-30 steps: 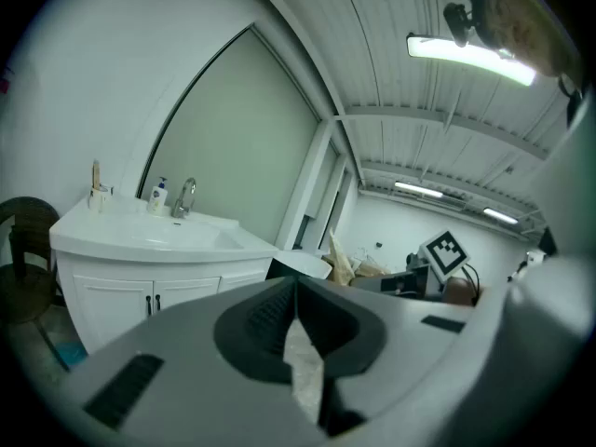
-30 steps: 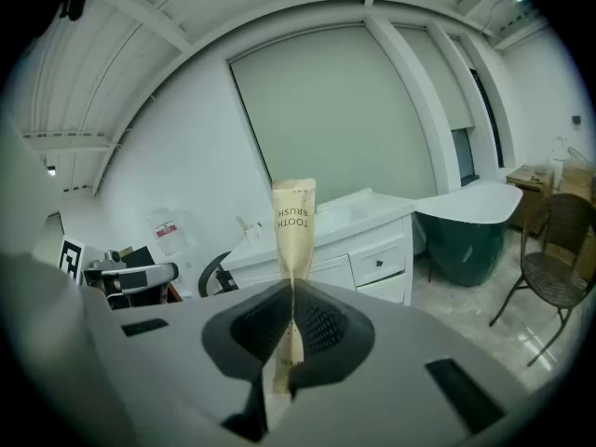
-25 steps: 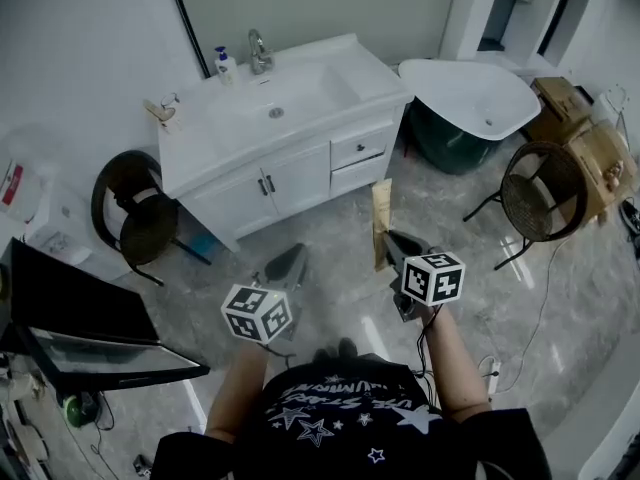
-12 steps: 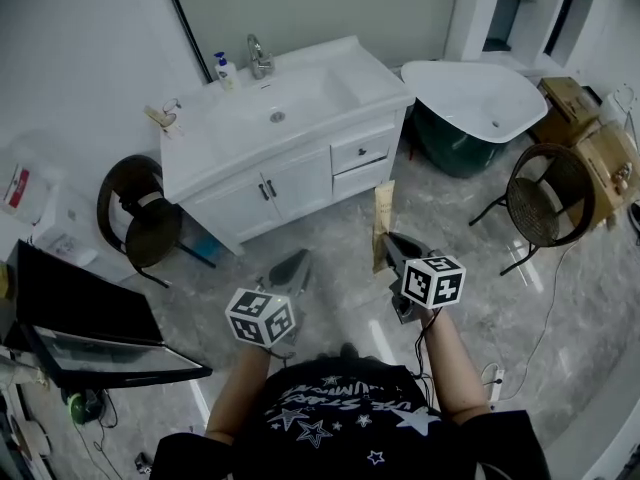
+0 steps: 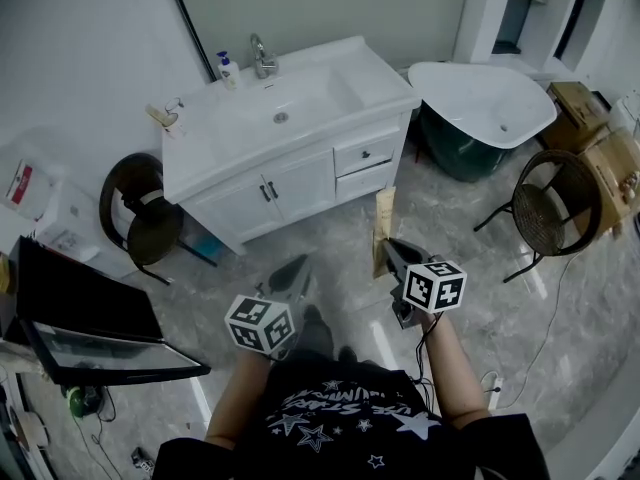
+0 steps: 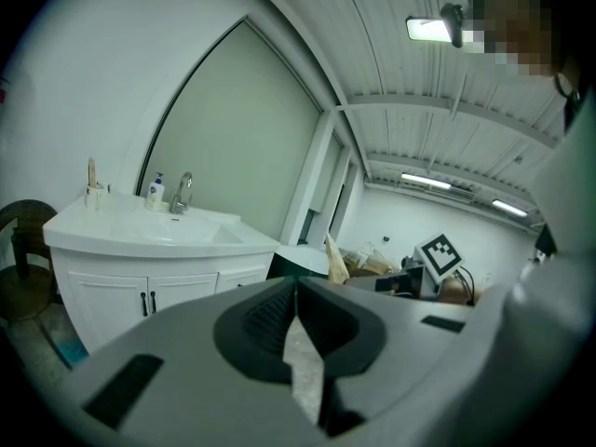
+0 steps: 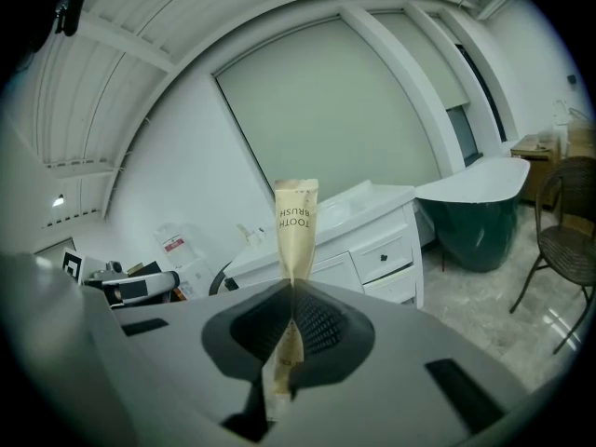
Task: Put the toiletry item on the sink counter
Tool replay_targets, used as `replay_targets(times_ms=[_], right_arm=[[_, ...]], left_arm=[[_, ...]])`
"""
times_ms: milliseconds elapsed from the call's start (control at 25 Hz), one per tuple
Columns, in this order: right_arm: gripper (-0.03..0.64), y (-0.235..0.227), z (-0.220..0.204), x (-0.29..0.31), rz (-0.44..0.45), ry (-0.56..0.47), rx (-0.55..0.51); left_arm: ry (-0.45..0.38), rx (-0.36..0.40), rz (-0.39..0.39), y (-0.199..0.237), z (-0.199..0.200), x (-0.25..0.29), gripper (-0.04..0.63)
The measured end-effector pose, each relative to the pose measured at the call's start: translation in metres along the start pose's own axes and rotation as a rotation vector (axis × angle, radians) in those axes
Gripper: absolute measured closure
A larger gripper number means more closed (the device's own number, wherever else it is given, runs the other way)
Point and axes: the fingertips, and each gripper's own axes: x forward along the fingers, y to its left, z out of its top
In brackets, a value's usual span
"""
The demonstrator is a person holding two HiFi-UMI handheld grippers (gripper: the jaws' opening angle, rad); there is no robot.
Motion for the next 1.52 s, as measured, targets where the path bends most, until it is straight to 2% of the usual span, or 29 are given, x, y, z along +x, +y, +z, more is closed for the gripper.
replay_targets(times_ms=[200,480,1040,1320,1520], right_arm=[[0.597,-0.009,0.003,0.016,-0.02,0.024,-0.027],[0.597,-0.036,0.019,0.047,-0.078,0.04,-0.008],[0.597,-0.075,0.08,0.169,-0.152,0.06,0.033],[0.597,-0.087,0.109,0.219,-0.193,0.075,0.05],[0.597,-0.089,0.128,0.254,-0.218,0.076,0.05]], left_arm=[[-0.001,-0.016,0.002,0.021,0.002,0.016,0.571],[0.013,-0.06,-0.032,0.056,0.008,0.057,0.571],[0.041,-0.068,-0.09,0.162,0.067,0.155,0.571],[0.079,-0.092,-0.12,0.208,0.084,0.188,0.571],[0.073,-0.11,-0.122,0.25,0.103,0.207,0.571]])
